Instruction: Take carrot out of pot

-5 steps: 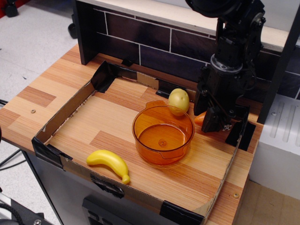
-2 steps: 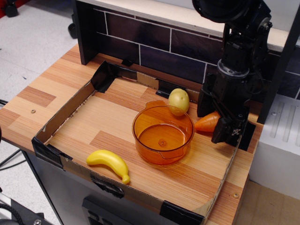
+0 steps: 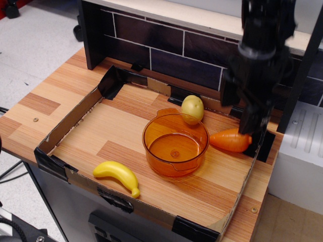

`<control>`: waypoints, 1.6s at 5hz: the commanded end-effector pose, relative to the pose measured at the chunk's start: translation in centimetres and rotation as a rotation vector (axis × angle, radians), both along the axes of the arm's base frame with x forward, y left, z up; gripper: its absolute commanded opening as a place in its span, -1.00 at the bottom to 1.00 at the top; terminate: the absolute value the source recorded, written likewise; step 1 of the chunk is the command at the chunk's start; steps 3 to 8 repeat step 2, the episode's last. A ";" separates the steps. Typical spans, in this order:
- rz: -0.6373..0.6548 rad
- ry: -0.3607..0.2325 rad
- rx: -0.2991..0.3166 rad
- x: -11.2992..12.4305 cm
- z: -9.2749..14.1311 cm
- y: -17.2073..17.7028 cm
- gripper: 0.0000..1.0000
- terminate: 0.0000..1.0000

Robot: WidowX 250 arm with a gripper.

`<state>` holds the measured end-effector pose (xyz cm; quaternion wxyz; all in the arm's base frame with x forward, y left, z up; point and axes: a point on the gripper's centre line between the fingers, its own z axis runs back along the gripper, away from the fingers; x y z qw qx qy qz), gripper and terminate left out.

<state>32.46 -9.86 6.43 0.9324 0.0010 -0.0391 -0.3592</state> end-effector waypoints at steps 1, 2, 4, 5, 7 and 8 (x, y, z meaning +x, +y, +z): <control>0.080 -0.130 -0.017 0.7 6.7 2.3 1.00 -1.00; 0.080 -0.130 -0.017 0.7 6.7 2.3 1.00 1.00; 0.080 -0.130 -0.017 0.7 6.7 2.3 1.00 1.00; 0.080 -0.130 -0.017 0.7 6.7 2.3 1.00 1.00; 0.080 -0.130 -0.017 0.7 6.7 2.3 1.00 1.00; 0.080 -0.130 -0.017 0.7 6.7 2.3 1.00 1.00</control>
